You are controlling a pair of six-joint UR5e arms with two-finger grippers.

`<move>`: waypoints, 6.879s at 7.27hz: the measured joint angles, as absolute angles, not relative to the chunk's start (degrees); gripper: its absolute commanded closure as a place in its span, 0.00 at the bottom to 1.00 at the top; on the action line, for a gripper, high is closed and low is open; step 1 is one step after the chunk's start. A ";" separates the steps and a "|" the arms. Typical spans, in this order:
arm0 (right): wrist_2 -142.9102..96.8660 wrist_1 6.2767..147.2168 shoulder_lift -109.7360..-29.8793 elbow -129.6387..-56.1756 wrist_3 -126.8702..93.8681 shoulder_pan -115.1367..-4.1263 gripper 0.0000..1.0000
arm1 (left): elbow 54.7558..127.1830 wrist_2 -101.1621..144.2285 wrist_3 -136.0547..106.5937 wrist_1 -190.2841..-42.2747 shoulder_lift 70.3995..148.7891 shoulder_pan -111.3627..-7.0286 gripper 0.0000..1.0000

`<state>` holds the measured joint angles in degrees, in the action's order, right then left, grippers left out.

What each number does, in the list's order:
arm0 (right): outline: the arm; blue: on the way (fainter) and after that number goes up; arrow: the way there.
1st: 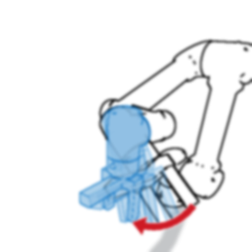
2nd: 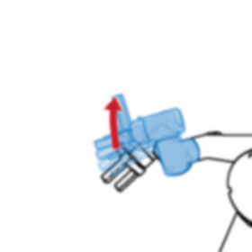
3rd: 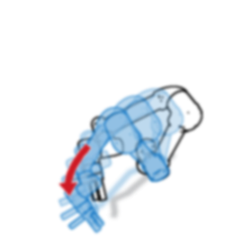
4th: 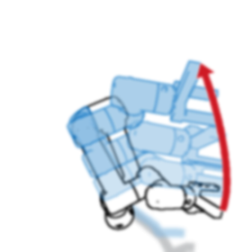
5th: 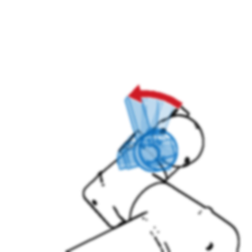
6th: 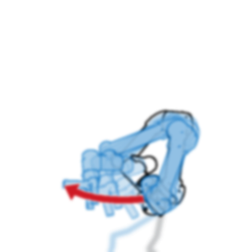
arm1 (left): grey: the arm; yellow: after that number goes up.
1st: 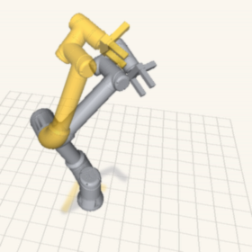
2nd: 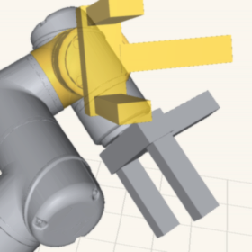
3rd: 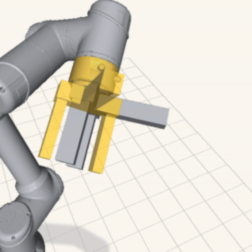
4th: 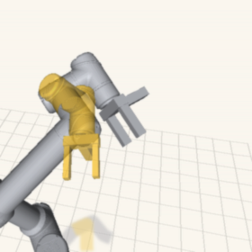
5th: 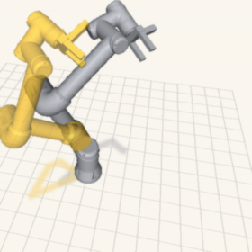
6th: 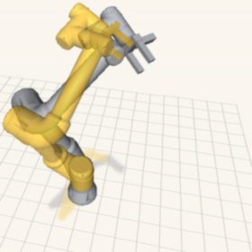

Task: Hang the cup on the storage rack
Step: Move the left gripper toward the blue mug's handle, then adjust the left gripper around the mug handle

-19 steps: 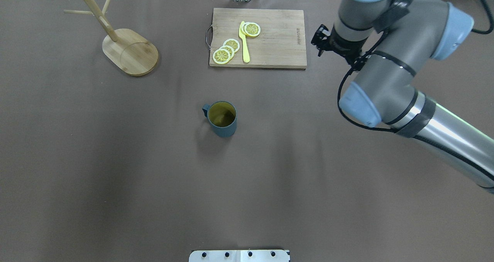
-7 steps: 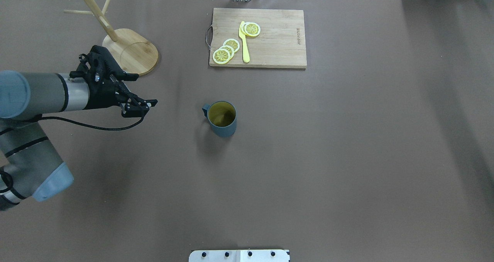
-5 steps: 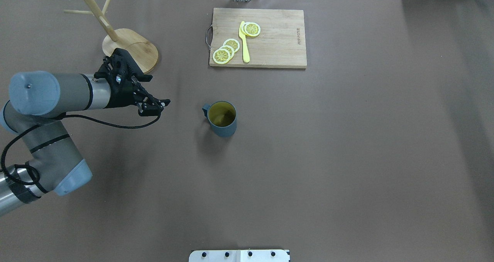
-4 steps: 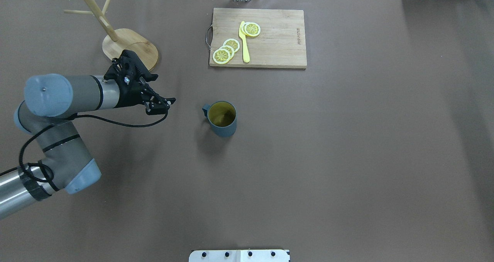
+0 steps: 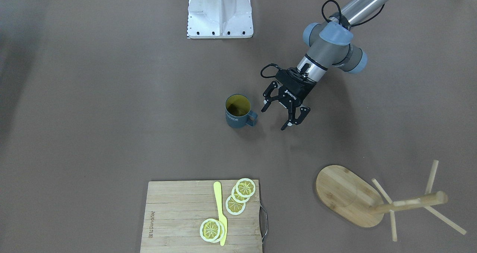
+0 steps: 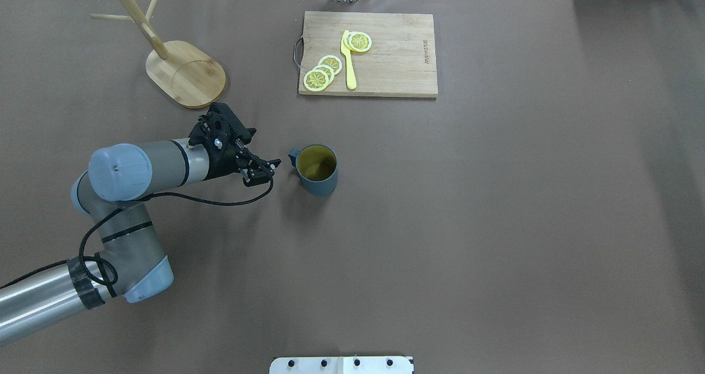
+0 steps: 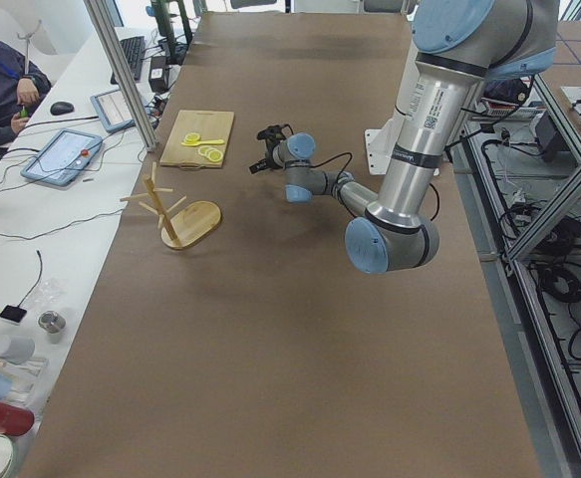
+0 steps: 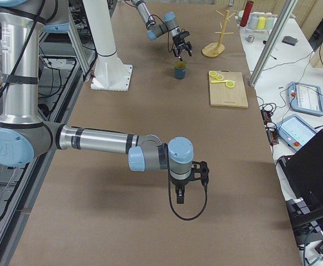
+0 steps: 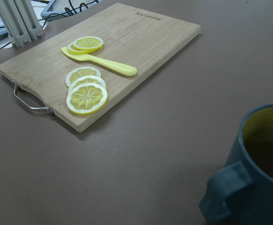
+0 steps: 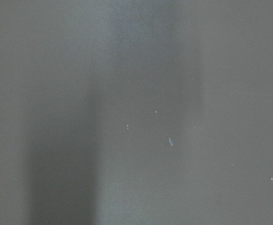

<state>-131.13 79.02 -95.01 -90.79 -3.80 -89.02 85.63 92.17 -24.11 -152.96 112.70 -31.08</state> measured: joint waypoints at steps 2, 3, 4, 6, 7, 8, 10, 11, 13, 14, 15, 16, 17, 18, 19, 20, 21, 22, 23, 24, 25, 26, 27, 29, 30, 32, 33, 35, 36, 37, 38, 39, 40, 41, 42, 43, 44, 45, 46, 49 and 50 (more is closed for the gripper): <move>-131.21 78.96 -95.07 -90.79 -4.08 -88.98 0.00 | 84.79 91.92 -33.37 -153.49 112.86 -28.64 0.15; -131.29 78.94 -95.08 -90.76 -4.11 -88.96 0.00 | 84.02 91.61 -38.96 -155.04 112.90 -27.48 0.19; -131.38 78.93 -95.12 -90.75 -4.12 -88.97 0.00 | 83.08 90.70 -42.96 -157.41 112.95 -26.47 0.22; -131.47 78.93 -95.17 -90.78 -4.13 -88.97 0.00 | 82.50 89.21 -45.79 -160.65 113.10 -25.73 0.24; -131.48 78.93 -95.18 -90.78 -4.13 -88.97 0.00 | 82.58 88.18 -45.97 -161.29 113.15 -25.73 0.24; -131.48 78.90 -95.24 -90.82 -4.13 -88.98 0.00 | 82.59 86.72 -45.94 -161.61 113.26 -25.76 0.27; -131.48 78.85 -95.33 -91.00 -4.30 -88.96 0.00 | 82.40 83.84 -45.12 -161.76 113.40 -25.99 0.30; -131.48 78.84 -95.35 -91.18 -4.83 -88.95 0.00 | 82.26 82.91 -43.63 -161.70 113.43 -26.23 0.30; -131.48 78.82 -95.36 -91.46 -5.79 -88.95 0.00 | 82.14 82.48 -41.37 -161.57 113.46 -26.71 0.30; -131.48 78.75 -95.36 -91.56 -6.12 -88.96 0.00 | 82.04 82.47 -39.93 -161.55 113.46 -27.11 0.30; -131.51 78.70 -95.36 -91.62 -6.32 -88.97 0.00 | 81.94 82.54 -38.82 -161.49 113.57 -27.86 0.30; -131.54 78.68 -95.36 -91.64 -6.46 -88.97 0.00 | 81.59 82.72 -38.29 -161.37 113.90 -28.79 0.31; -131.56 78.67 -95.36 -91.66 -6.58 -88.96 0.00 | 80.54 82.98 -37.55 -161.36 114.82 -29.56 0.33; -131.57 78.64 -95.36 -91.69 -6.88 -88.95 0.00 | 78.93 84.15 -35.73 -161.43 116.36 -30.50 0.33; -131.57 78.61 -95.35 -91.73 -7.31 -88.95 0.00 | 77.36 87.17 -32.75 -161.56 117.63 -32.26 0.32; -131.57 78.59 -95.33 -91.80 -7.64 -88.95 0.00 | 76.03 90.41 -29.41 -161.92 118.24 -34.18 0.32; -131.57 78.58 -95.34 -91.93 -8.06 -88.95 0.00 | 75.09 92.63 -26.95 -162.46 118.48 -35.35 0.32; -131.57 78.58 -95.34 -92.07 -8.50 -88.95 0.00 | 74.63 94.18 -25.84 -162.92 118.52 -35.85 0.32; -131.57 78.57 -95.36 -92.09 -8.72 -88.95 0.00 | 74.45 95.58 -25.40 -163.51 118.50 -35.96 0.32; -131.57 78.57 -95.36 -92.10 -8.77 -88.95 0.00 | 74.41 96.68 -25.32 -164.14 118.46 -35.78 0.32; -131.57 78.57 -95.38 -92.11 -8.78 -88.95 0.00 | 74.42 97.07 -25.41 -164.51 118.42 -35.37 0.32; -131.55 78.57 -95.42 -92.11 -8.79 -88.95 0.00 | 74.43 97.12 -25.58 -164.69 118.42 -34.85 0.32; -131.53 78.57 -95.43 -92.10 -8.79 -88.94 0.00 | 74.44 97.13 -25.68 -164.76 118.44 -34.39 0.32; -131.57 78.57 -95.48 -92.09 -8.79 -88.95 0.00 | 74.53 97.12 -25.88 -164.81 118.47 -33.69 0.33; -131.57 78.57 -95.53 -92.09 -8.79 -88.96 0.00 | 74.60 97.10 -25.96 -164.85 118.47 -33.33 0.37; -131.57 78.57 -95.69 -92.13 -8.79 -88.97 0.00 | 74.61 97.06 -26.01 -164.80 118.57 -32.93 0.41; -131.57 78.58 -95.75 -92.15 -8.79 -88.96 0.00 | 74.54 97.09 -26.01 -164.75 118.63 -32.84 0.41; -131.57 78.57 -95.79 -92.12 -8.79 -88.95 0.00 | 74.50 97.14 -26.01 -164.69 118.83 -32.74 0.41; -131.57 78.57 -95.80 -92.11 -8.79 -88.95 0.00 | 74.44 97.17 -26.02 -164.65 119.09 -32.61 0.42; -131.57 78.57 -95.80 -92.11 -8.79 -88.95 0.00 | 74.40 97.22 -26.02 -164.61 119.34 -32.44 0.46; -131.57 78.57 -95.80 -92.11 -8.79 -88.95 0.00 | 74.32 97.30 -26.02 -164.54 119.53 -32.33 0.48; -131.57 78.57 -95.80 -92.12 -8.79 -88.95 0.00 | 74.17 97.40 -26.02 -164.49 119.71 -32.30 0.47; -131.57 78.57 -95.80 -92.15 -8.79 -88.96 0.00 | 74.02 97.47 -26.02 -164.48 119.87 -32.27 0.47; -131.57 78.57 -95.80 -92.17 -8.79 -88.97 0.00 | 73.96 97.52 -26.02 -164.52 119.98 -32.26 0.47; -131.57 78.57 -95.80 -92.15 -8.79 -88.97 0.00 | 73.94 97.54 -26.02 -164.58 120.16 -32.26 0.48; -131.57 78.57 -95.80 -92.12 -8.79 -88.97 0.00 | 73.87 97.55 -26.02 -164.59 120.39 -32.26 0.52; -131.57 78.57 -95.80 -92.12 -8.79 -88.98 0.00 | 73.76 97.58 -26.00 -164.56 120.56 -32.26 0.52; -131.57 78.57 -95.80 -92.15 -8.81 -88.98 0.00 | 73.62 97.61 -25.98 -164.52 120.68 -32.26 0.51; -131.57 78.57 -95.80 -92.18 -8.83 -89.01 0.00 | 73.54 97.63 -25.99 -164.48 120.84 -32.26 0.48; -131.57 78.57 -95.80 -92.20 -8.79 -88.96 0.00 | 73.49 98.28 -25.94 -164.58 121.04 -32.26 0.47; -131.57 78.57 -95.80 -92.20 -8.79 -88.95 0.00 | 73.56 98.44 -25.93 -164.68 121.04 -32.13 0.49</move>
<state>-131.57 78.57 -95.80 -92.20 -8.79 -88.95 73.56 98.44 -25.93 -164.68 121.04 -32.13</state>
